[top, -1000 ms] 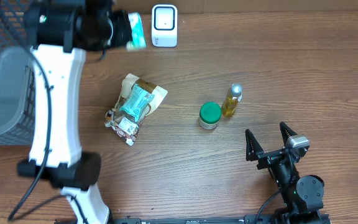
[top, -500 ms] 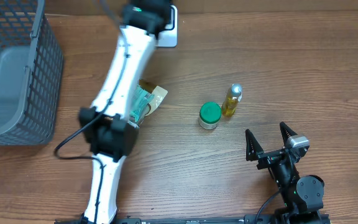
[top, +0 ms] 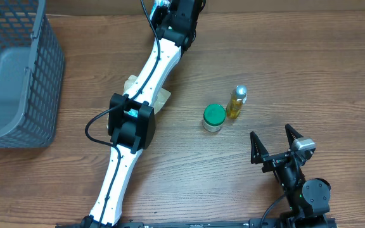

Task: Scan the item barcode
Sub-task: 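Raise the Kleenex pack to the white scanner and hold it there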

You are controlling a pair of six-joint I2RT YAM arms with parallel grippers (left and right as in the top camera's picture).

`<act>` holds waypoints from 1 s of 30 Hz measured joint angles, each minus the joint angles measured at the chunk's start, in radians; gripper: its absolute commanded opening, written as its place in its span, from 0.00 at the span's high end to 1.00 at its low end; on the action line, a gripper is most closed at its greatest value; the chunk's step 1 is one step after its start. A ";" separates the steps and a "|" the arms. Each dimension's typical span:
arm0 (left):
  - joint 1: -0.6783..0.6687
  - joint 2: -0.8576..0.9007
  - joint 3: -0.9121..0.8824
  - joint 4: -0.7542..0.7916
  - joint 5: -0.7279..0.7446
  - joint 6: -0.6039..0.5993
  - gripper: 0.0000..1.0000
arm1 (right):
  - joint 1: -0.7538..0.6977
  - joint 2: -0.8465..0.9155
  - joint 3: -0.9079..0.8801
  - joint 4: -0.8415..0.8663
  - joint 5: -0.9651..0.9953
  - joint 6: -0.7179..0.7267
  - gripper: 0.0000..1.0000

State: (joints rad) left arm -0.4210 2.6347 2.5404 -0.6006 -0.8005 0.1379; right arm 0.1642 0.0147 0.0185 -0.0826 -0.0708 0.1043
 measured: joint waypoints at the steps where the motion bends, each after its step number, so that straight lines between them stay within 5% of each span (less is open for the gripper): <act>1: 0.002 0.001 0.000 0.001 0.003 0.004 0.96 | 0.000 0.000 0.000 0.000 0.000 -0.001 0.00; 10: 0.003 0.000 0.000 -0.021 0.008 0.017 0.96 | 0.000 0.000 0.000 0.000 0.000 0.000 0.00; 15: 0.002 -0.017 0.000 -0.189 0.055 -0.048 0.96 | 0.000 0.000 0.000 -0.001 0.000 0.000 0.00; 23: 0.002 -0.235 0.001 -0.658 0.491 -0.261 0.96 | 0.000 0.000 0.000 0.000 0.000 0.000 0.00; 30: -0.012 -0.325 0.000 -0.895 0.782 -0.342 0.95 | 0.000 0.000 0.000 0.000 0.000 0.000 0.00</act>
State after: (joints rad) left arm -0.4332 2.3096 2.5408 -1.4952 -0.0181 -0.2043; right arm 0.1642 0.0147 0.0185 -0.0830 -0.0704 0.1043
